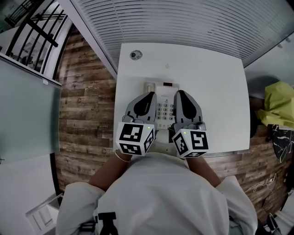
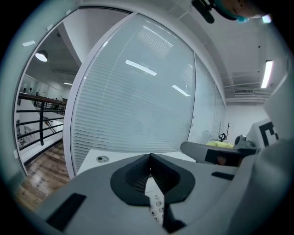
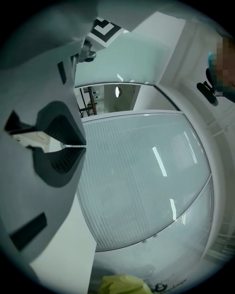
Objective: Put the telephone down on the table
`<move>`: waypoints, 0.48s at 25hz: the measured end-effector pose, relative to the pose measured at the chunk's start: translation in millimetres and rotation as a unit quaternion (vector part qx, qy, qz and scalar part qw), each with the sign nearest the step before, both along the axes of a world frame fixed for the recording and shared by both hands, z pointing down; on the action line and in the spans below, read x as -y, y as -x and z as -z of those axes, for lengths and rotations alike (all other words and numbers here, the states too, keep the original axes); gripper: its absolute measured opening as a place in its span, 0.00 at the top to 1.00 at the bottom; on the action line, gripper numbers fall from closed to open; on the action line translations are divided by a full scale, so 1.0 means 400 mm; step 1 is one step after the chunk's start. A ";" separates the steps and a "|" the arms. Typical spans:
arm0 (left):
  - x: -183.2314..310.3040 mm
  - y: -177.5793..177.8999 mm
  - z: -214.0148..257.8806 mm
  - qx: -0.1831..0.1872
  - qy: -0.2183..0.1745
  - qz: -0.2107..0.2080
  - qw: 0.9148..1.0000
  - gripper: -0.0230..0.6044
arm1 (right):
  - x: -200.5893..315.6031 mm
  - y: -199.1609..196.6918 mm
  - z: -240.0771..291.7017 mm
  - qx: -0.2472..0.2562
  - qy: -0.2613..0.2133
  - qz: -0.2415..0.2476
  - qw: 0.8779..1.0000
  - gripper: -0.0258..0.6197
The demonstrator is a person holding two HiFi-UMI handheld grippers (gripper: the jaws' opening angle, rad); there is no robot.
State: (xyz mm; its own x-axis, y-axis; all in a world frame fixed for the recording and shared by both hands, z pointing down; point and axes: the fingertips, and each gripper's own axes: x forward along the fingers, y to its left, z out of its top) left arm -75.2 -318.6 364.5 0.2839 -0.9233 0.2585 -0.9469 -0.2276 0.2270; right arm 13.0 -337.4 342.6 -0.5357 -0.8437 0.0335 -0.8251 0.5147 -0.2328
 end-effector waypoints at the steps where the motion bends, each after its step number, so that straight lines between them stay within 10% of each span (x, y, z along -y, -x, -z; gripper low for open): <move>1: 0.002 -0.001 0.011 -0.002 -0.006 -0.001 1.000 0.96 | 0.000 0.003 0.011 0.001 -0.006 0.001 1.000 0.90; 12: -0.013 -0.012 0.039 -0.008 -0.019 -0.002 1.000 0.96 | -0.026 0.018 0.029 -0.008 -0.020 0.010 1.000 0.91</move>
